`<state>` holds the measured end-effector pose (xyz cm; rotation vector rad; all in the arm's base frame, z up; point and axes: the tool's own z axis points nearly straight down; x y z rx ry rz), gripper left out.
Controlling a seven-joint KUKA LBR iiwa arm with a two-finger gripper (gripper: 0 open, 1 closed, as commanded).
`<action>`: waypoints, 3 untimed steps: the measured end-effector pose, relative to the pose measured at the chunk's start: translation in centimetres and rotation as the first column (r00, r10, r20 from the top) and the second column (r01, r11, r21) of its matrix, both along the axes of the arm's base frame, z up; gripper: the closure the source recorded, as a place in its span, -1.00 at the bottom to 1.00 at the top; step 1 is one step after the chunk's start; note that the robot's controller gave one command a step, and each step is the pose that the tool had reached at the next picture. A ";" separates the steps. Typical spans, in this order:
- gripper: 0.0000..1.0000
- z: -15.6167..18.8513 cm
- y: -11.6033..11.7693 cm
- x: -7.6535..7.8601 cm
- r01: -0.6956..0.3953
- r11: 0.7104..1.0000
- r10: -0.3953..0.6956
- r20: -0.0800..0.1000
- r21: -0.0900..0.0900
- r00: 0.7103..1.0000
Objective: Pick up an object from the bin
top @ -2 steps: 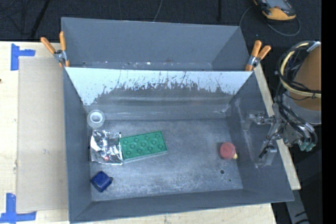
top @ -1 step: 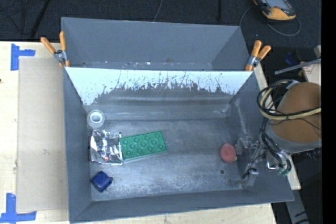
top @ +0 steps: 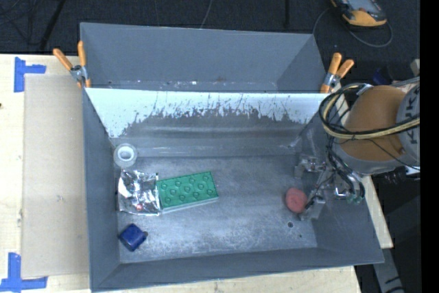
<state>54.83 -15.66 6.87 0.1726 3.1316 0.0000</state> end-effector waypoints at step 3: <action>-1.00 0.2 1.1 -1.7 -0.137 0.991 0.137 -0.004 0.000 0.991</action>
Offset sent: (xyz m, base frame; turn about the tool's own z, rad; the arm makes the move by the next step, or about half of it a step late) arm -0.0382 0.0113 0.0013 -0.1219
